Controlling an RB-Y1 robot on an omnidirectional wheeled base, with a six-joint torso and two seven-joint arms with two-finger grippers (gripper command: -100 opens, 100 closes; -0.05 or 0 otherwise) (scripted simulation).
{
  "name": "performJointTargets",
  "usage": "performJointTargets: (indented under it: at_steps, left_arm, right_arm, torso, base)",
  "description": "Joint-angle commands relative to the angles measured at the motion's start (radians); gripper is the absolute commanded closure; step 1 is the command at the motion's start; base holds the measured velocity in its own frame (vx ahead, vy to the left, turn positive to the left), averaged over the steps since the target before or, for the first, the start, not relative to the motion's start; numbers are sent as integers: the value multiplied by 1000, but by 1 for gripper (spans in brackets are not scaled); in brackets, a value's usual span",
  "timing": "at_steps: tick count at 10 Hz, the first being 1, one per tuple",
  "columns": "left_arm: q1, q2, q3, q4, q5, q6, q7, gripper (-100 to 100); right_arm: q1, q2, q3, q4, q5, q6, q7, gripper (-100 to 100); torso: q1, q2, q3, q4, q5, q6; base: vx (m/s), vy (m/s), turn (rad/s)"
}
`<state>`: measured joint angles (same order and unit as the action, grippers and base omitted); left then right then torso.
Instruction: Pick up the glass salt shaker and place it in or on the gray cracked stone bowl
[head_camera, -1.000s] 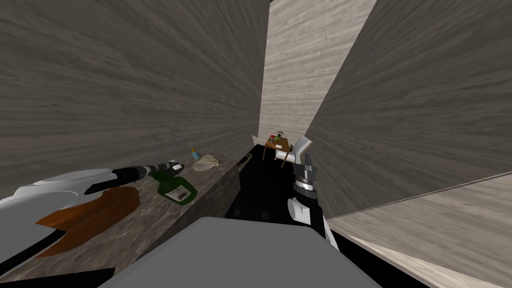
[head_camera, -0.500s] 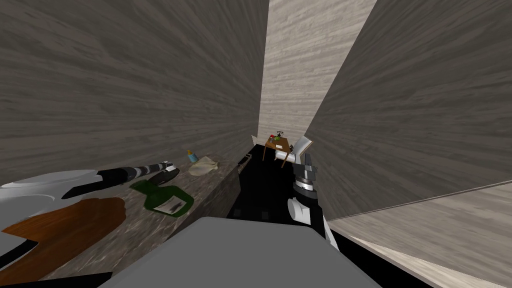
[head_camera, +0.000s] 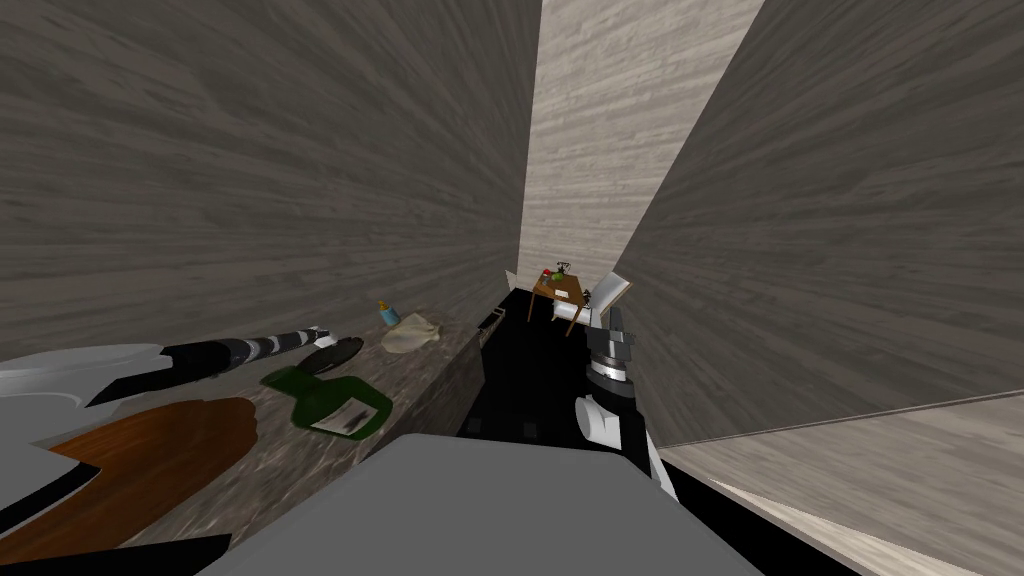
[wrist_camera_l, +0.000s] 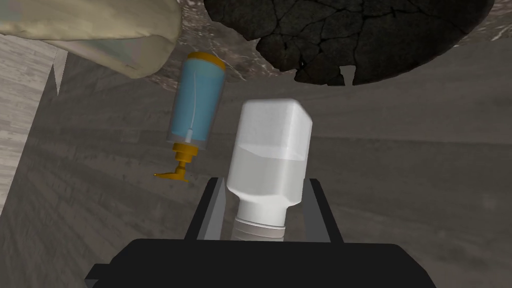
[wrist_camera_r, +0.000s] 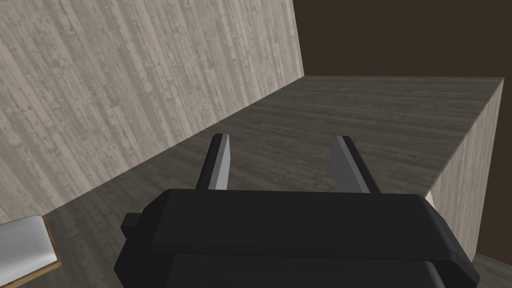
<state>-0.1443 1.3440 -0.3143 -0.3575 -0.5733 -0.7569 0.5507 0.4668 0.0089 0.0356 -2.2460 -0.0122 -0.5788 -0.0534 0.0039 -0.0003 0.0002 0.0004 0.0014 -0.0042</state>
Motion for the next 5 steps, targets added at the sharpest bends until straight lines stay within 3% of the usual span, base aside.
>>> performJointTargets:
  at_steps: [1, 2, 3, 5]
  left_arm:
    - [46, 17, 2, -50, 13, 28, 27, 100]
    - [27, 10, 0, -24, 7, 11, 12, 100]
    - [31, 12, 0, -28, 8, 16, 16, -100]
    - [31, 12, 0, -28, 8, 16, 16, -100]
  right_arm:
    - [0, 0, 0, 0, 0, 0, 0, 0]
    - [0, 0, 0, 0, 0, 0, 0, 0]
    - [0, 0, 0, 0, 0, 0, 0, 0]
    - [0, 0, 0, 0, 0, 0, 0, 0]
  torso:
    - [0, 0, 0, 0, 0, 0]
    - [-2, 1, 0, 0, 0, 2]
    - [-5, 1, 0, 0, -1, 2]
    - [-8, 0, 0, 0, -1, 3]
  base:
    - [7, 72, 35]
    - [-3, 27, 6]
    - [-1, 7, 1]
    - [0, 0, 0]
